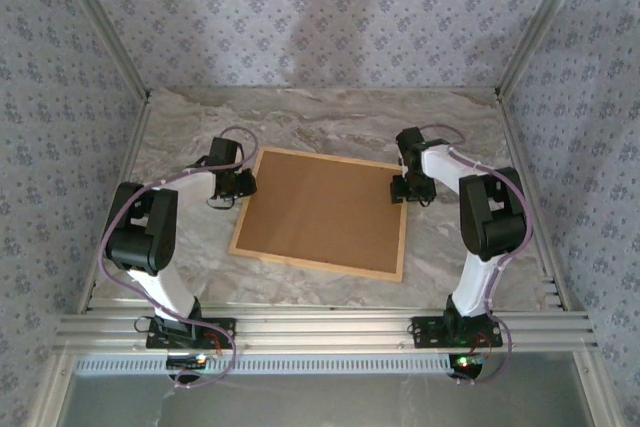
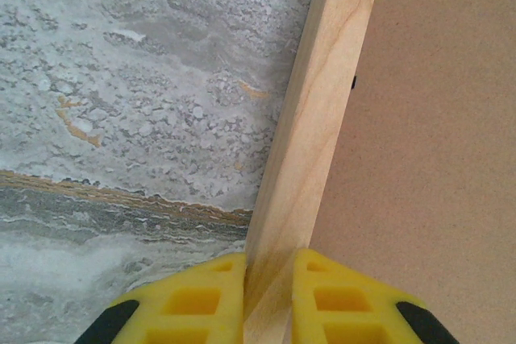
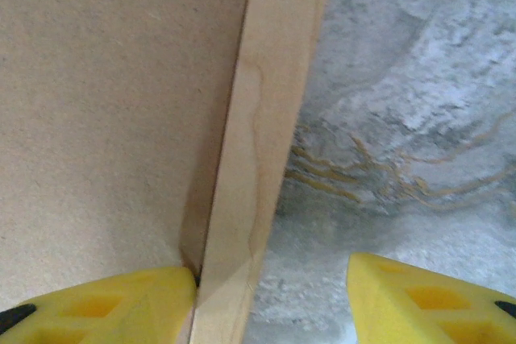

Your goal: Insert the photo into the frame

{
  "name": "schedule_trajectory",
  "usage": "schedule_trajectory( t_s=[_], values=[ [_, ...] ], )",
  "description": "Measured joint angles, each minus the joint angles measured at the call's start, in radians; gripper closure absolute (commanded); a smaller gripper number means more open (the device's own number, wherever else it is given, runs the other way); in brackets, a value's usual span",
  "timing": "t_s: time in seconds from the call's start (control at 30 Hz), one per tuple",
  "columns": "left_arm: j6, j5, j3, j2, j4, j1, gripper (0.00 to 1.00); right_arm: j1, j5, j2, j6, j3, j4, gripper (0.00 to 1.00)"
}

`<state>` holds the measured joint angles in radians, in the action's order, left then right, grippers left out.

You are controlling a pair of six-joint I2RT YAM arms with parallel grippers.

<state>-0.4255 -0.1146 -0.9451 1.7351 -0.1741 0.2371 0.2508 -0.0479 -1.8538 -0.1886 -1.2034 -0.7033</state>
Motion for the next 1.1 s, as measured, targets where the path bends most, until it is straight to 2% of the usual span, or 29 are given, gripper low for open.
schedule_trajectory(
  t_s=[0.53, 0.8, 1.1],
  values=[
    [0.006, 0.036, 0.008, -0.005, 0.019, -0.002, 0.83, 0.002, 0.003, 0.039, -0.002, -0.010, 0.010, 0.38],
    [0.006, 0.042, 0.019, -0.011, 0.033, -0.002, 0.83, -0.015, 0.040, 0.255, -0.062, 0.119, -0.053, 0.48],
    [0.006, 0.042, 0.023, -0.013, 0.038, -0.002, 0.83, 0.036, 0.099, 0.313, -0.127, 0.261, -0.111, 0.56]
  ],
)
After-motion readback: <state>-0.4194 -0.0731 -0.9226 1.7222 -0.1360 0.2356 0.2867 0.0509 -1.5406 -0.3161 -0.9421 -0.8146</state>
